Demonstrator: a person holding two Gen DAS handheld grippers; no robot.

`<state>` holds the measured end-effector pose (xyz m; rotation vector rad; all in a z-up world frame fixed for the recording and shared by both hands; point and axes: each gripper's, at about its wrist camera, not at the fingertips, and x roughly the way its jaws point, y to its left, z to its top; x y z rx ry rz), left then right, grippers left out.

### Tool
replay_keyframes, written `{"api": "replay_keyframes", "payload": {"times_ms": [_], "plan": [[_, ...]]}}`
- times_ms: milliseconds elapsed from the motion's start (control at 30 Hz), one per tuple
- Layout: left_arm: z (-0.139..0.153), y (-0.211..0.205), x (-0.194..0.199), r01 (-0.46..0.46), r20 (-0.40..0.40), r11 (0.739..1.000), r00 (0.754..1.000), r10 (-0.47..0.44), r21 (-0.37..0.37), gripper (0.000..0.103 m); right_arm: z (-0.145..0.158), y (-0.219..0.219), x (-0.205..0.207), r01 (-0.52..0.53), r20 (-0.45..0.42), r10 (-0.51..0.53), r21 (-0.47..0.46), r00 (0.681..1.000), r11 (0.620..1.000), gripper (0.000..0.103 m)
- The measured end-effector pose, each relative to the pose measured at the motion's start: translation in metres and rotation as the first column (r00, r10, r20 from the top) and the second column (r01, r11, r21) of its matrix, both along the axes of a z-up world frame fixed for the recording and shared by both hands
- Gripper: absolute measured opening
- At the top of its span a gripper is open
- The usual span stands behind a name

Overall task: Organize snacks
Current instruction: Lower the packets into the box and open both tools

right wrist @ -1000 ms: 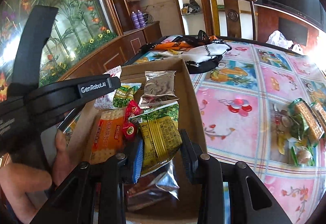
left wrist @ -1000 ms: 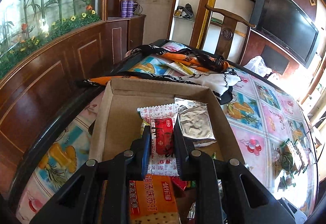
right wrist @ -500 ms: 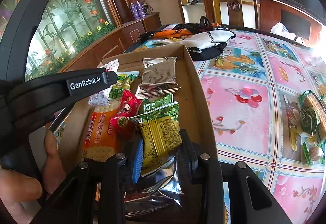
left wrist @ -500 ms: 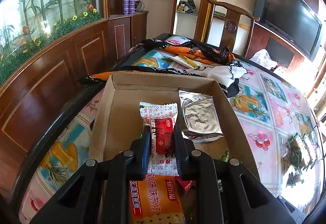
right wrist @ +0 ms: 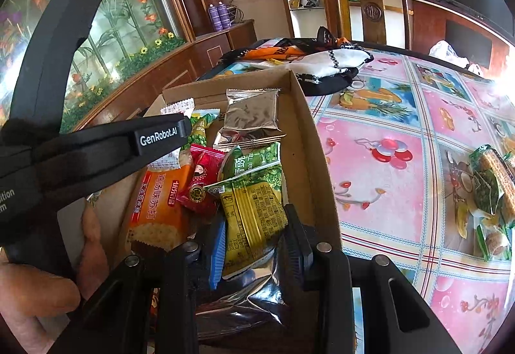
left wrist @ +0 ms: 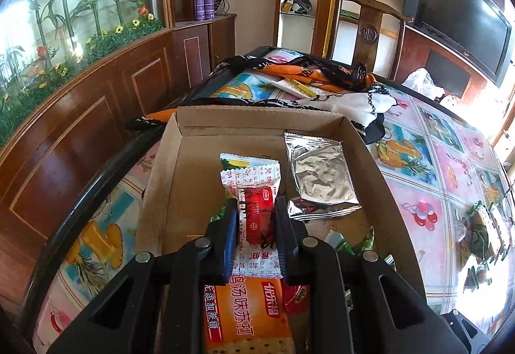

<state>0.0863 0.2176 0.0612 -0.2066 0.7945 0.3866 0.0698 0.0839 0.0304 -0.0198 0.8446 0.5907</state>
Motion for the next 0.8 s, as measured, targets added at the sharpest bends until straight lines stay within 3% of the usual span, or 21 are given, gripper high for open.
{"api": "replay_keyframes", "payload": {"times_ms": [800], "plan": [[-0.0015,0.0015,-0.001,-0.004,0.0,1.0,1.0,0.004,0.003,0.021,-0.0006,0.001,-0.0012,-0.007,0.007,0.007,-0.01,1.0,1.0,0.037]]}}
